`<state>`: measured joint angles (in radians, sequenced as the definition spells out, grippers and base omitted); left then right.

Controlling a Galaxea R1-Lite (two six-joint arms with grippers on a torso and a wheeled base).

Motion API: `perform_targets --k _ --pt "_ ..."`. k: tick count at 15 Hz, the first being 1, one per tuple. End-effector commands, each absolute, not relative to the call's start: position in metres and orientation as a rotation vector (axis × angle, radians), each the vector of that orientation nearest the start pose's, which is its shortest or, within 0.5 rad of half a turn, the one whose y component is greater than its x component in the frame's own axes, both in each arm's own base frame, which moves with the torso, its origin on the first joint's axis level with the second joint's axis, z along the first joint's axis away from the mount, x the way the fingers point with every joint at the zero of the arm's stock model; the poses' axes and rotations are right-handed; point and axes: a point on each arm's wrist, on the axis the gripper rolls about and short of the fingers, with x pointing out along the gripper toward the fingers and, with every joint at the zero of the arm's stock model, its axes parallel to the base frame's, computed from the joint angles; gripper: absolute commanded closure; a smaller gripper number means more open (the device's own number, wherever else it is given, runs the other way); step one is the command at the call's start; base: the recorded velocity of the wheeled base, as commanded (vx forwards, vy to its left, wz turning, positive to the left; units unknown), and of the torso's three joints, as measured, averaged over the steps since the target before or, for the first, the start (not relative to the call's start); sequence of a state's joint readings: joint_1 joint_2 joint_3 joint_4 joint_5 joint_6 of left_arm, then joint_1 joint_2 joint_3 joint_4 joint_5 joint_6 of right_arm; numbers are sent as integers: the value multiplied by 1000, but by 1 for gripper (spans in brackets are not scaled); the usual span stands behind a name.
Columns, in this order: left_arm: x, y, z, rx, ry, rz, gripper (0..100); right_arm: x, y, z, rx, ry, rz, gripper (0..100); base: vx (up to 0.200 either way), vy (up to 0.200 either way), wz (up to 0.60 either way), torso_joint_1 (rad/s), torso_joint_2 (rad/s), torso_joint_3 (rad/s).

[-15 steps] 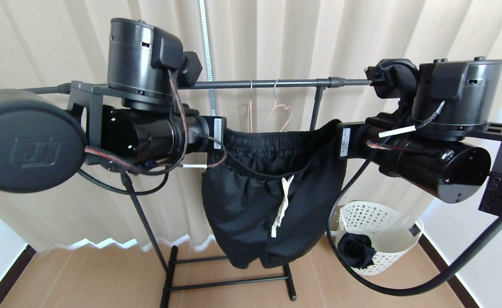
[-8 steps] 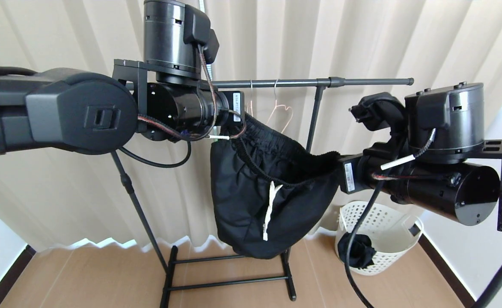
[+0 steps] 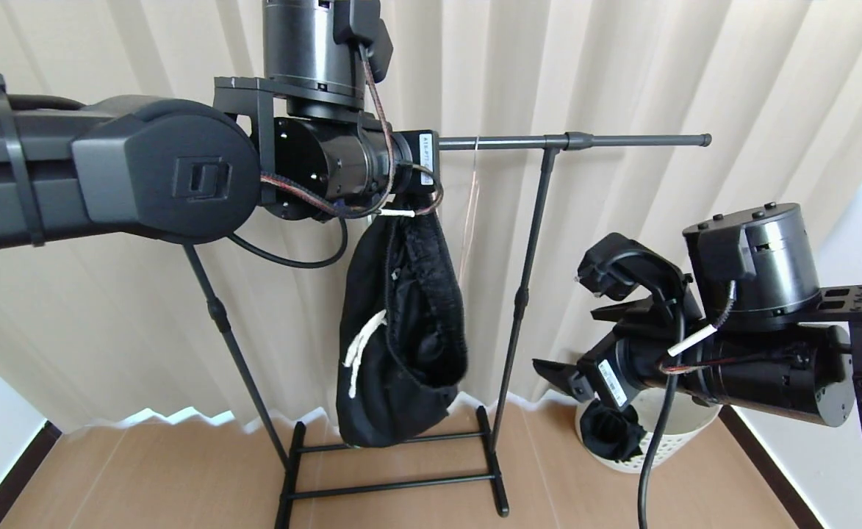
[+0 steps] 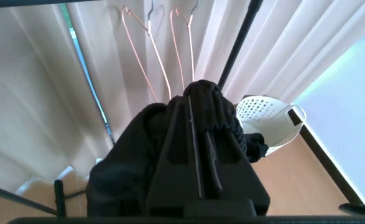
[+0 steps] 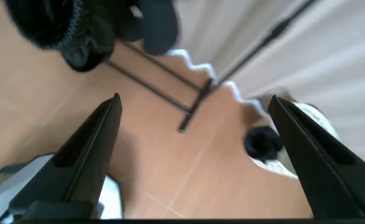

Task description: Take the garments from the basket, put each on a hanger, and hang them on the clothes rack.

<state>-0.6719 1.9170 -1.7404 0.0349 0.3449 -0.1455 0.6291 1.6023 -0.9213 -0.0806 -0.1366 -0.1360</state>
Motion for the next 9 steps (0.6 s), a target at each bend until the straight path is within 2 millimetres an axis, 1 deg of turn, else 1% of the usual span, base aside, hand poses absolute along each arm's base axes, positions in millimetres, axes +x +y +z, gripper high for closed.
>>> perform_targets --k 1,3,5,6,8,9 --pt "302 -238 303 -35 216 -326 100 222 159 194 -317 504 606 0 0 0 0 0 0 0" --pt "294 -236 305 -33 219 -335 100 225 163 194 -210 436 694 0 0 0 0 0 0 0" --pt "287 -237 304 -27 226 -349 100 230 169 195 -85 383 718 0 0 0 0 0 0 0" --pt "285 -238 303 -25 229 -355 100 233 172 193 -50 383 712 0 0 0 0 0 0 0" --pt "282 -240 305 -26 225 -365 100 236 175 190 -48 385 711 0 0 0 0 0 0 0" --pt "279 -243 305 -26 224 -377 100 238 178 185 -55 402 710 0 0 0 0 0 0 0"
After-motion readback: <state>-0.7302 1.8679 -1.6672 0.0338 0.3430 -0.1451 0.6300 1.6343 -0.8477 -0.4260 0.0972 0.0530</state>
